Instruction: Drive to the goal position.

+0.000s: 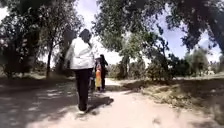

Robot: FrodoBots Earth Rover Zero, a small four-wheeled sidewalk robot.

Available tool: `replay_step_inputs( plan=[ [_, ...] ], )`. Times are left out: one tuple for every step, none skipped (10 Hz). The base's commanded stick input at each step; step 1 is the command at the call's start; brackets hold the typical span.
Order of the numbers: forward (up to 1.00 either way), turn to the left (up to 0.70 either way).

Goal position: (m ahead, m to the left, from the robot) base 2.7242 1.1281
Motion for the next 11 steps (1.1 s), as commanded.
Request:
replay_step_inputs(
  plan=[
    [0.7, -0.01],
    [0.7, -0.01],
    [0.7, -0.01],
    [0.7, -0.01],
    [0.7, -0.01],
    [0.7, -0.01],
    [0.7, -0.01],
    [0.7, -0.01],
    [0.7, -0.01],
    [0.7, -0.01],
    [0.7, -0.01]
  ],
)
